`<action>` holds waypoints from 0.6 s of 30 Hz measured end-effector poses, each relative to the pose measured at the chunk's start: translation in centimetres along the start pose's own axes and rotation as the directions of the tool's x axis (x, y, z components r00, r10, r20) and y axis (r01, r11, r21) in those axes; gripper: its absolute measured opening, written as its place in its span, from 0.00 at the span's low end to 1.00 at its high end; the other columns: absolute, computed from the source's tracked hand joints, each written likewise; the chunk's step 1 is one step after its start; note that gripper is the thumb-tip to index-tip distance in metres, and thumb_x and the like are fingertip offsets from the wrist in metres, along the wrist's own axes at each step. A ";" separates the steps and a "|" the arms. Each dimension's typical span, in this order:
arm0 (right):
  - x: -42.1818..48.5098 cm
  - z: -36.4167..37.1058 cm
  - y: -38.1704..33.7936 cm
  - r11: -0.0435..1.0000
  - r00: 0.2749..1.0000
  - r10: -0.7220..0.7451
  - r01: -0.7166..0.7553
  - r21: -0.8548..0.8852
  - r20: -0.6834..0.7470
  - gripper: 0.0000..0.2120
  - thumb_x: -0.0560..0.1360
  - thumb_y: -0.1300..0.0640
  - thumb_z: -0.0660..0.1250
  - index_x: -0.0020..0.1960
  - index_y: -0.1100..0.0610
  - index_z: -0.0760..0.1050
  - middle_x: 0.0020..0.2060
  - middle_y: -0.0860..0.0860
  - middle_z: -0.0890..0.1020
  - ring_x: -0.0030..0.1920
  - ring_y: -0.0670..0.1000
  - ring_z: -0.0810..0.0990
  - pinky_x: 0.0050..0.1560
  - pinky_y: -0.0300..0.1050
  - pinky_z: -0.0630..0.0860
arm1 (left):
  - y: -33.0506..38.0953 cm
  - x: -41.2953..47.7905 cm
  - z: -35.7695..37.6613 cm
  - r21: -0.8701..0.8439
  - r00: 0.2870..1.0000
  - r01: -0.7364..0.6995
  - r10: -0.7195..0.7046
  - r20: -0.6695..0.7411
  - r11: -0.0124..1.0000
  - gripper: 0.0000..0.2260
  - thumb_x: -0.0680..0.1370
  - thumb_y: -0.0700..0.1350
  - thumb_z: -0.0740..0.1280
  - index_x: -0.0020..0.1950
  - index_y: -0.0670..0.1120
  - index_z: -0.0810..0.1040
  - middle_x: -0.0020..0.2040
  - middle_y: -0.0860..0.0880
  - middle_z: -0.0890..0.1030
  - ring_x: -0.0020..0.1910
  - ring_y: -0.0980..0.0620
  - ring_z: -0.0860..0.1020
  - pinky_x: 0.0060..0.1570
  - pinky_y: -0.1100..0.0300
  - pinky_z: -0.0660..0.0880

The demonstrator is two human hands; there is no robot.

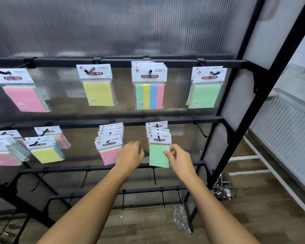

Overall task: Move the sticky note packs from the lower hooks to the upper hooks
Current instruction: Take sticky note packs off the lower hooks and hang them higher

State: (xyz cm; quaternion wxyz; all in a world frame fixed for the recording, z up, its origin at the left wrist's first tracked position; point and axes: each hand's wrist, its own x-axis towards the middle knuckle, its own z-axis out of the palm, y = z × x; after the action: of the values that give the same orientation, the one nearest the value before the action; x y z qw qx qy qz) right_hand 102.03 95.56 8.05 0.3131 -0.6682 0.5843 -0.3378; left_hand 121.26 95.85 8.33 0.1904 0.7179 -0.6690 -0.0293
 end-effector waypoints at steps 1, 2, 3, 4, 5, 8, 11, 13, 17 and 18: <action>-0.4 -0.3 0.0 1.000 1.000 -0.014 0.014 -0.023 0.006 0.07 0.79 0.55 0.66 0.45 0.57 0.72 0.33 0.45 0.75 0.36 0.49 0.73 0.41 0.49 0.73 | 0.1 0.1 0.0 -0.001 1.000 -0.004 0.004 0.000 1.000 0.09 0.79 0.47 0.61 0.52 0.43 0.75 0.49 0.45 0.79 0.48 0.45 0.78 0.42 0.54 0.73; -0.8 -0.6 0.0 0.999 1.000 -0.029 0.029 -0.039 0.006 0.07 0.79 0.55 0.66 0.45 0.57 0.72 0.35 0.46 0.76 0.37 0.49 0.73 0.42 0.48 0.73 | 0.1 0.1 0.1 -0.007 1.000 -0.008 0.008 0.002 1.000 0.09 0.80 0.47 0.61 0.53 0.43 0.74 0.50 0.45 0.79 0.48 0.45 0.78 0.43 0.54 0.73; -1.3 -1.0 -0.1 0.998 0.999 -0.044 0.044 -0.053 0.005 0.07 0.79 0.55 0.65 0.44 0.56 0.72 0.37 0.46 0.77 0.39 0.49 0.74 0.43 0.48 0.73 | 0.2 0.2 0.2 -0.016 1.000 -0.011 0.011 0.007 1.000 0.10 0.80 0.48 0.61 0.55 0.42 0.74 0.51 0.45 0.78 0.49 0.45 0.78 0.44 0.54 0.73; -1.7 -1.3 -0.2 0.996 0.998 -0.061 0.061 -0.061 0.001 0.06 0.79 0.55 0.65 0.45 0.56 0.73 0.38 0.47 0.78 0.40 0.49 0.75 0.44 0.47 0.74 | 0.3 0.3 0.3 -0.027 1.000 -0.014 0.015 0.013 1.000 0.11 0.80 0.49 0.61 0.57 0.42 0.74 0.52 0.45 0.78 0.50 0.45 0.78 0.45 0.53 0.74; -2.2 -1.6 -0.4 0.995 0.997 -0.075 0.075 -0.066 -0.002 0.05 0.79 0.55 0.65 0.45 0.56 0.73 0.39 0.46 0.78 0.41 0.49 0.76 0.44 0.47 0.73 | 0.4 0.4 0.4 -0.037 1.000 -0.018 0.019 0.021 0.999 0.13 0.81 0.49 0.61 0.59 0.42 0.73 0.54 0.45 0.78 0.51 0.45 0.78 0.47 0.53 0.74; -3.2 -2.4 -0.7 0.992 0.995 -0.101 0.100 -0.075 -0.016 0.06 0.79 0.56 0.65 0.43 0.54 0.71 0.36 0.44 0.76 0.37 0.47 0.74 0.38 0.40 0.69 | 0.7 0.6 0.7 -0.071 0.998 -0.017 0.022 0.059 0.997 0.16 0.80 0.50 0.62 0.64 0.42 0.72 0.57 0.44 0.77 0.54 0.45 0.77 0.49 0.53 0.74; -4.0 -3.1 -0.6 0.990 0.994 -0.106 0.102 -0.102 -0.041 0.08 0.78 0.56 0.65 0.41 0.53 0.69 0.33 0.42 0.75 0.35 0.44 0.72 0.36 0.38 0.66 | 1.2 1.1 0.9 -0.127 0.996 0.000 0.011 0.085 0.992 0.18 0.80 0.52 0.63 0.66 0.42 0.71 0.59 0.45 0.76 0.56 0.45 0.77 0.52 0.52 0.75; -4.2 -3.5 -0.3 0.990 0.995 -0.091 0.085 -0.114 -0.049 0.08 0.78 0.56 0.65 0.41 0.54 0.69 0.33 0.42 0.75 0.36 0.45 0.72 0.38 0.42 0.68 | 1.6 1.3 1.2 -0.194 0.995 0.030 -0.011 0.098 0.981 0.19 0.79 0.52 0.65 0.65 0.43 0.71 0.59 0.45 0.77 0.56 0.45 0.77 0.52 0.50 0.75; -4.4 -4.2 0.2 0.990 0.996 -0.060 0.051 -0.129 -0.065 0.09 0.78 0.56 0.66 0.41 0.54 0.68 0.30 0.42 0.72 0.33 0.43 0.69 0.37 0.42 0.67 | 2.6 1.2 1.8 -0.306 0.990 0.120 -0.092 0.104 0.945 0.16 0.77 0.53 0.68 0.56 0.44 0.71 0.52 0.47 0.78 0.51 0.46 0.77 0.47 0.53 0.73; -4.5 -4.3 0.2 0.990 0.996 -0.053 0.044 -0.132 -0.066 0.10 0.78 0.56 0.66 0.41 0.54 0.68 0.30 0.42 0.72 0.32 0.42 0.69 0.35 0.39 0.66 | 2.8 1.1 2.0 -0.314 0.990 0.131 -0.106 0.098 0.940 0.15 0.77 0.53 0.68 0.54 0.45 0.70 0.50 0.48 0.78 0.49 0.46 0.77 0.45 0.54 0.73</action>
State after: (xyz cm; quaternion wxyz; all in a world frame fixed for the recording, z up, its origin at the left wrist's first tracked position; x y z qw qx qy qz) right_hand 97.99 99.87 9.98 0.2399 -0.6891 0.5992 -0.3295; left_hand 118.16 94.28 7.60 0.2753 0.7148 -0.6179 -0.1772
